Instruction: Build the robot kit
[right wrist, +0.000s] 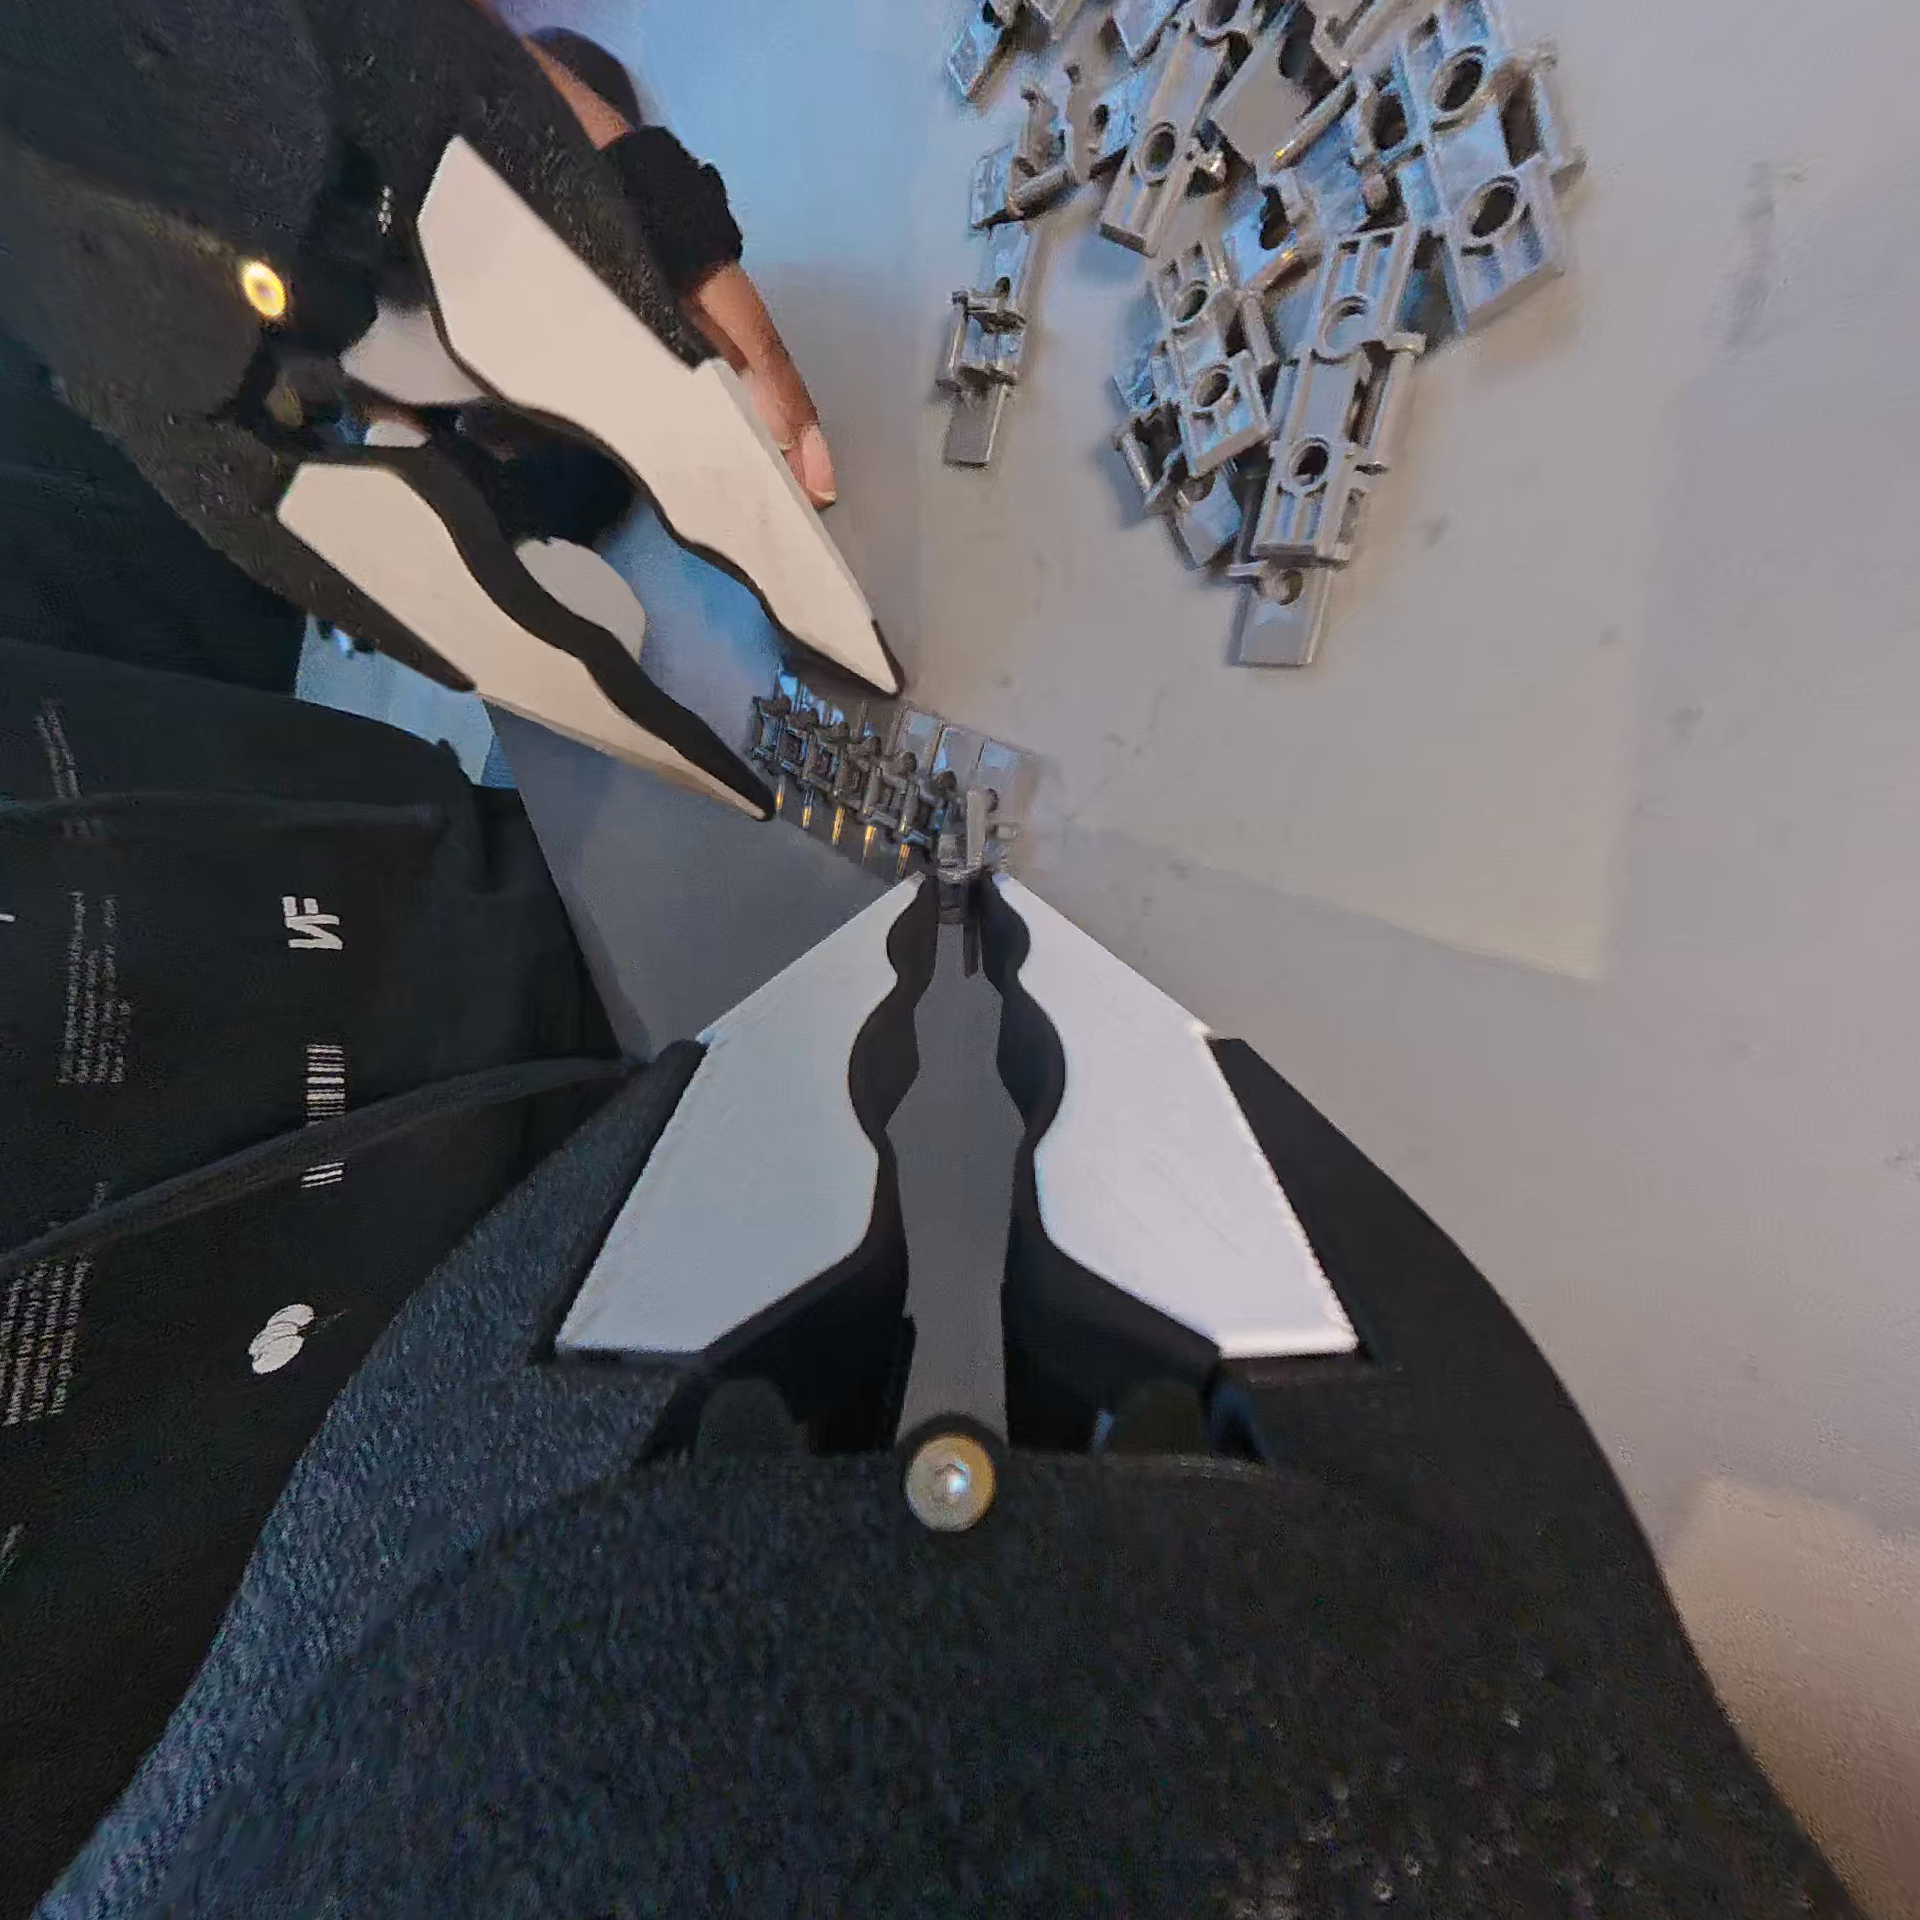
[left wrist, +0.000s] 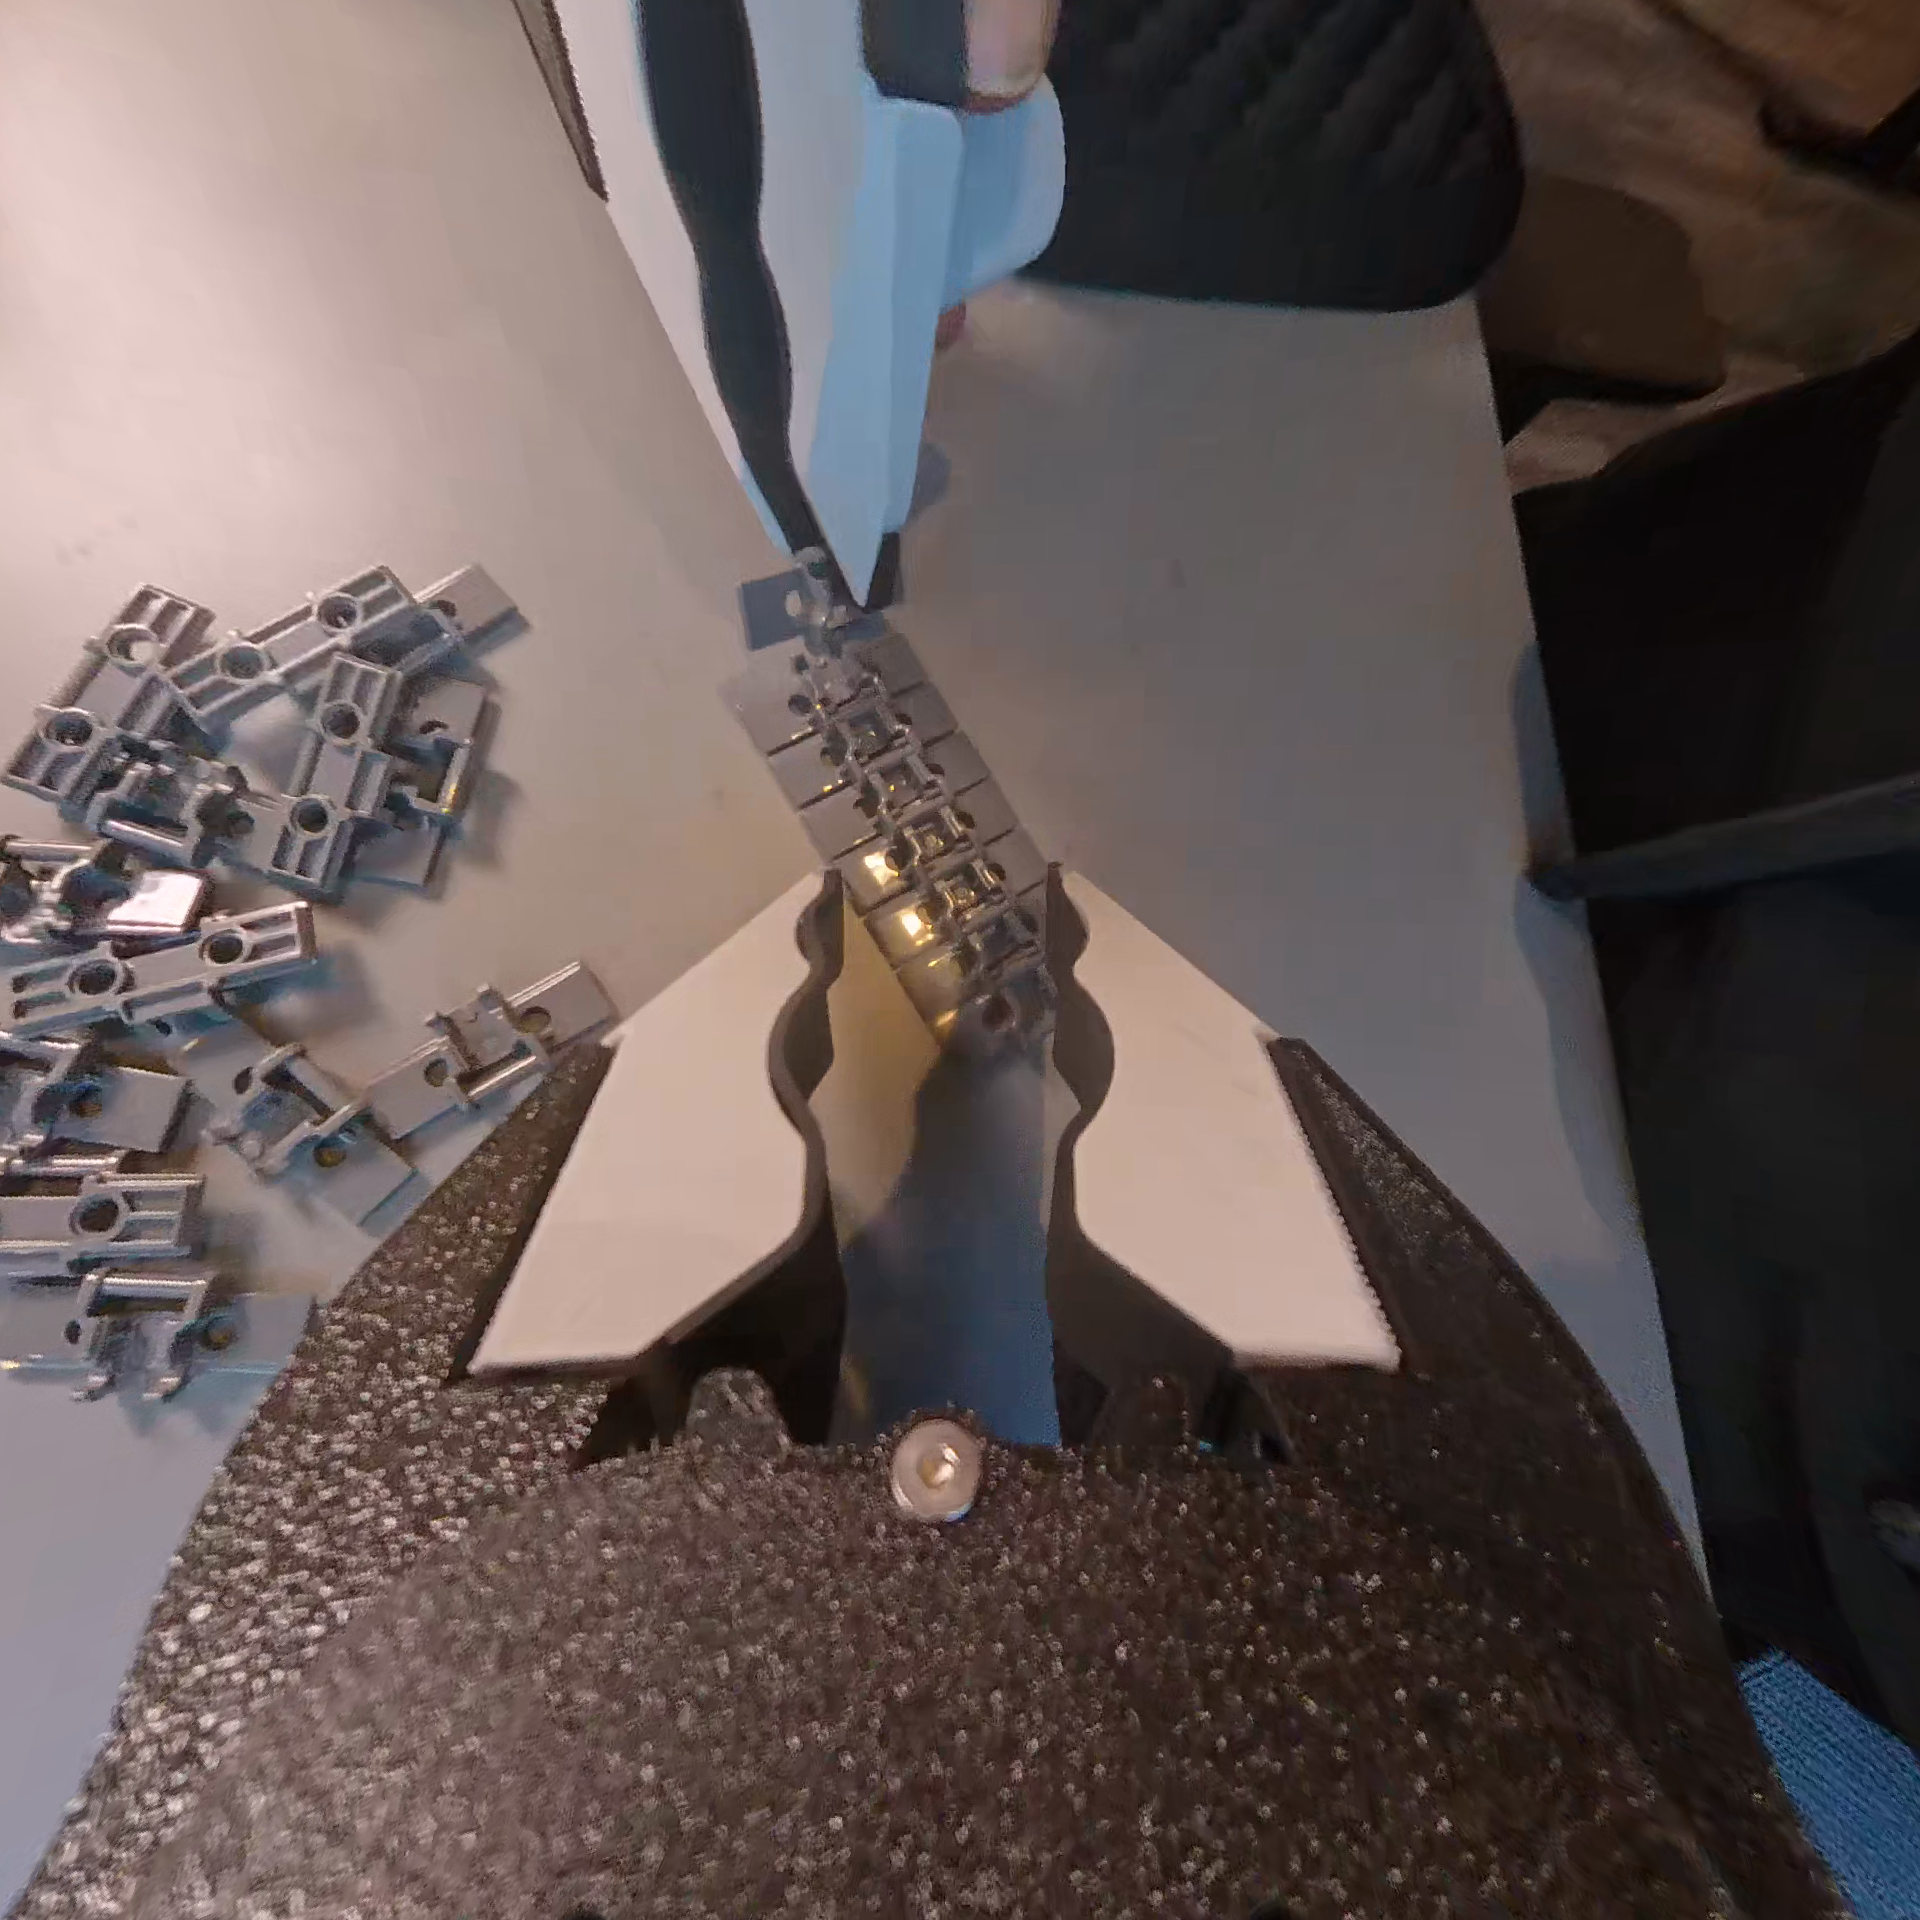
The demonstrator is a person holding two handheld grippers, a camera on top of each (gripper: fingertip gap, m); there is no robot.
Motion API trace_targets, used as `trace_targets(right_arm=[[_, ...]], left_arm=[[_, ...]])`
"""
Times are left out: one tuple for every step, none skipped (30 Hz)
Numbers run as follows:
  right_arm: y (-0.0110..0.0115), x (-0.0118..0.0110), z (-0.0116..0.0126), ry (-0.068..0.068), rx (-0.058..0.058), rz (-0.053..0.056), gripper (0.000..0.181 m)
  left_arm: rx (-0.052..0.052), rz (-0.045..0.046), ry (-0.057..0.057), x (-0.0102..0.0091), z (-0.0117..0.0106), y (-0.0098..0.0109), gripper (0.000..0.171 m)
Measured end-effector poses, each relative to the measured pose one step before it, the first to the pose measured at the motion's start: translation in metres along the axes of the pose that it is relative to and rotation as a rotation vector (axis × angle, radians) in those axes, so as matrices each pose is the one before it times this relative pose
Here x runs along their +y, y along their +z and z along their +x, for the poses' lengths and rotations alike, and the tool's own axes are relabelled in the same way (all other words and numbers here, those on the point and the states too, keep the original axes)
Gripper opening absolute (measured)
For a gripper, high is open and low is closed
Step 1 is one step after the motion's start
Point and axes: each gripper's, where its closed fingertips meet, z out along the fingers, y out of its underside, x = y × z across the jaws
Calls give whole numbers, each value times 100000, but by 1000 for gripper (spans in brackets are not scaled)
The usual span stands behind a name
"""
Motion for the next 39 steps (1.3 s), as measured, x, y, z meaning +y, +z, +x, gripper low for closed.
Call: trace_targets(right_arm=[[13, -112, 150, 1780, 345, -513, 7], [6, -47, 204, 1506, 684, -646, 7], [31, 19, 159, 1298, 462, -790, 7], [21, -66, 13, 1397, -372, -157, 8], [21, -58, -14, 1314, -256, -149, 8], [40, -46, -5, 793, 65, -326, 8], [64, 14, -49, 550, 9, -645, 8], [59, 8, -58, 509, -4, -682, 8], [-18, -32, -25, 223, 252, -534, 8], [-58, -2, 23, -8, 756, -904, 8], [-78, 28, 132, -523, 1559, -1002, 8], [-45, 13, 22, 263, 596, -800, 8], [22, 5, 3, 618, 323, -493, 8], [79, 108, 111, 183, 1057, -1072, 8], [1, -35, 7, 622, 398, -315, 8], [-1, 9, 19, 98, 746, -720, 8], [18, 10, 7, -3, 937, -856, 8], [12, 10, 25, -79, 1225, -1155, 8], [30, -20, 22, -307, 1604, -1205, 8], [48, -36, 21, -423, 1819, -1396, 8], [35, -4, 34, -635, 1867, -1738, 8], [48, 8, 56, -120, 1729, -1587, 8], [112, 20, 130, 222, 1927, -1328, 8], [211, 55, 91, -405, 1792, -1436, 9], [8, 3, -4, -69, 1029, -1199, 9], [9, 20, 8, -53, 802, -374, 9], [2, 8, 8, -236, 762, 652, 9], [9, -8, 3, -653, 893, 1067, 9], [17, -7, 17, -860, 956, 949, 8], [58, 127, 59, -984, 355, 310, 9], [-21, -51, 12, 1047, -863, 703, 8], [-5, 33, -4, 261, -535, -784, 8], [4, -2, -6, -989, 510, -1392, 8], [-2, 0, -4, -1273, 1105, -1651, 8], [-2, 7, 0, -923, 842, -1282, 8], [-6, 20, -1, 61, 22, -883, 8], [-7, 7, 8, 1388, -1136, -1270, 8], [-13, 16, 13, 1699, -1698, -2456, 8], [0, -2, 8, 1063, -1654, -3566, 8]], left_arm=[[-2075, -1338, 1436, 136, -91, 164, 36], [-1841, -64, 1083, -96, -53, 47, 36], [-1376, -590, -7, 19, -42, 85, 34], [-1594, -191, 375, -14, -83, 77, 32], [-1471, -235, 490, 11, -70, 27, 32], [-1031, -219, -209, -20, -1, 30, 32], [-1077, -74, -401, -25, -13, 35, 31], [-952, -88, -353, -46, 8, 55, 31], [-997, -218, -122, -25, 4, 32, 31], [-895, -21, -504, -50, -13, 46, 31], [-259, 33, -793, -39, 40, 50, 31], [-328, 101, -706, -42, 19, 48, 31], [-451, -2, -387, -36, 9, 40, 31], [-563, -20, 2, -40, 30, 43, 31], [-565, -52, -51, -19, 36, 39, 31], [-539, -109, -139, -9, 15, 14, 31], [-378, -64, -444, -6, 30, 17, 31], [-396, -25, -182, -19, 24, 16, 31], [-457, 12, -55, -8, 22, 20, 31], [-453, -42, 129, -10, 53, 18, 30], [-424, 10, 275, 5, 43, 13, 30], [-359, 123, 63, -7, 30, 25, 31], [-220, 160, -61, 1, 33, 13, 31], [112, 95, 72, 5, 62, 11, 31], [-130, 3, -30, 23, 25, -15, 31], [-156, 229, -2, 11, -6, -6, 31], [49, 263, -430, 6, 7, 4, 31], [-5, 203, -258, 6, 2, -5, 31], [-151, 118, 73, -1, 3, 12, 31], [-226, 41, 219, -15, 0, 18, 31], [-290, -178, 496, 1, 6, 6, 31], [-182, -225, 535, -2, 2, 9, 31], [71, -161, 359, 5, 1, 6, 31], [202, -20, 104, 10, 2, -10, 31], [118, 55, -69, 4, 10, -8, 31], [-129, 38, 291, 12, 9, -7, 31], [-335, -31, 1147, 3, 49, 20, 31], [-473, -144, 1302, -3, 45, 18, 31], [-271, -273, 641, -8, 32, 32, 31]])
